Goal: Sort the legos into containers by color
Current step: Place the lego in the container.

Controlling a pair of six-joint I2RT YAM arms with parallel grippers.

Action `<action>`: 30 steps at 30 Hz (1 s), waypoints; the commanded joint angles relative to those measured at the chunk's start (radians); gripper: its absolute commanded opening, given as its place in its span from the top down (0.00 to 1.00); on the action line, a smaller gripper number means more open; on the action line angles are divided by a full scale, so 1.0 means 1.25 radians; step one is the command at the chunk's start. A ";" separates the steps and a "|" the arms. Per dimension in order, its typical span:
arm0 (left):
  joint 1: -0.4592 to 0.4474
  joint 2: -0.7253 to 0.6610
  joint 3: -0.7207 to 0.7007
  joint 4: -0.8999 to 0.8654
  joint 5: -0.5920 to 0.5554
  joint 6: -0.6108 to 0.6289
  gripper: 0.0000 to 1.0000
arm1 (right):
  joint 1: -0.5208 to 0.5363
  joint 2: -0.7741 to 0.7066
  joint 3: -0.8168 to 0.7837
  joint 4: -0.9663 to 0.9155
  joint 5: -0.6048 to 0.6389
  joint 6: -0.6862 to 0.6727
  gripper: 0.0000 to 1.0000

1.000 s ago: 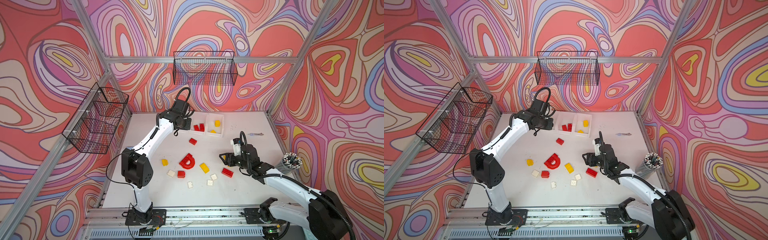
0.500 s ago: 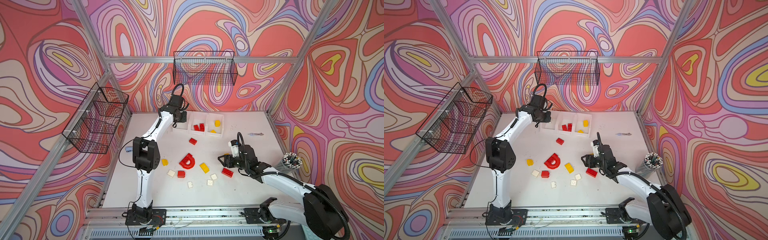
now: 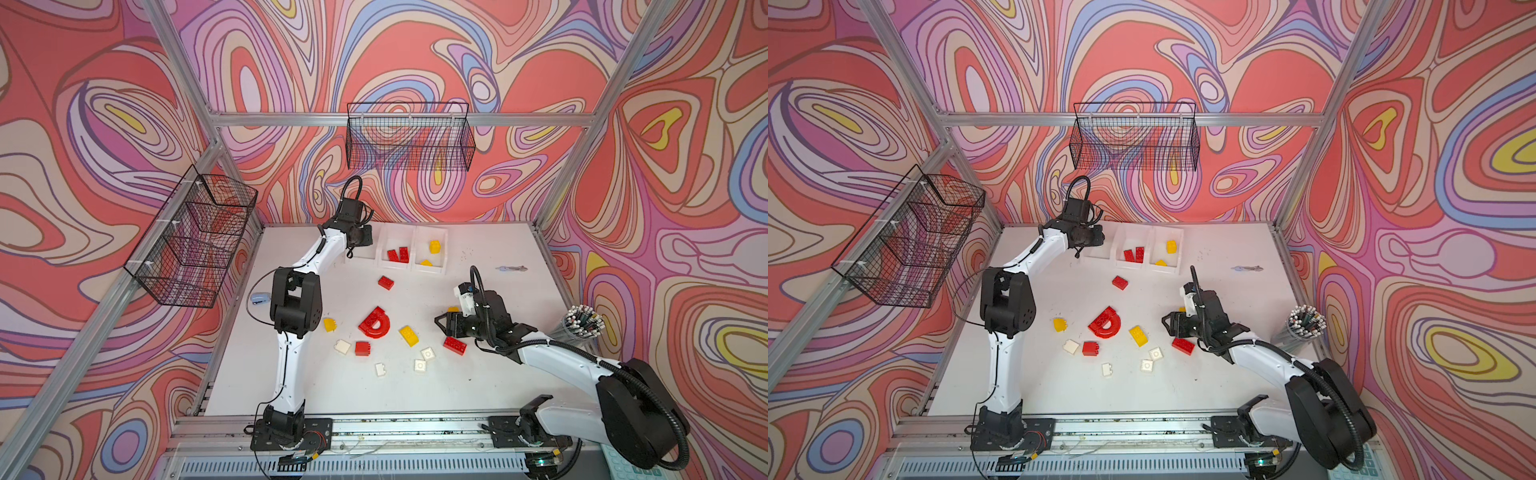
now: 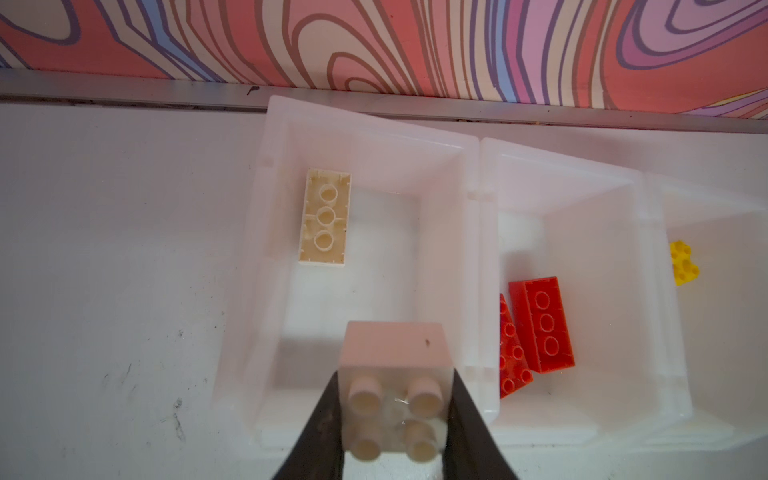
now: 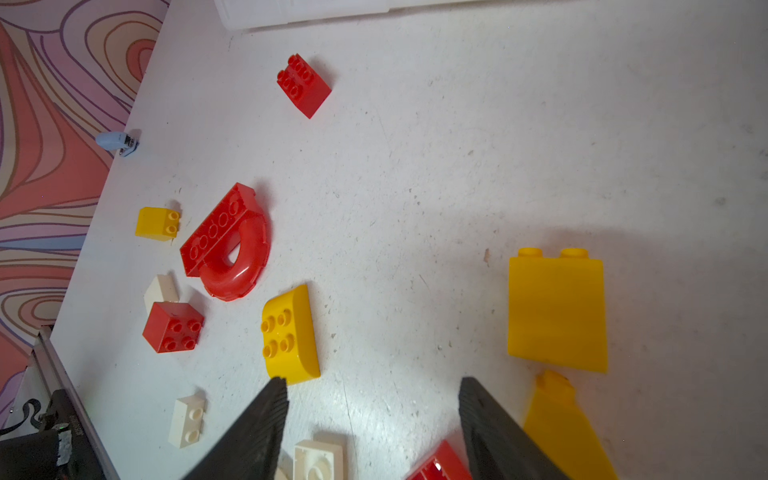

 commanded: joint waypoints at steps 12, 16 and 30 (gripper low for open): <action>0.011 -0.020 -0.039 0.071 0.054 -0.030 0.43 | 0.000 -0.006 0.006 0.004 -0.002 -0.005 0.30; 0.011 -0.069 -0.070 0.084 0.058 -0.029 0.43 | 0.002 -0.023 0.007 -0.006 0.004 -0.004 0.30; 0.011 -0.348 -0.223 0.010 0.054 -0.003 0.45 | 0.008 -0.108 0.050 -0.087 0.042 -0.022 0.30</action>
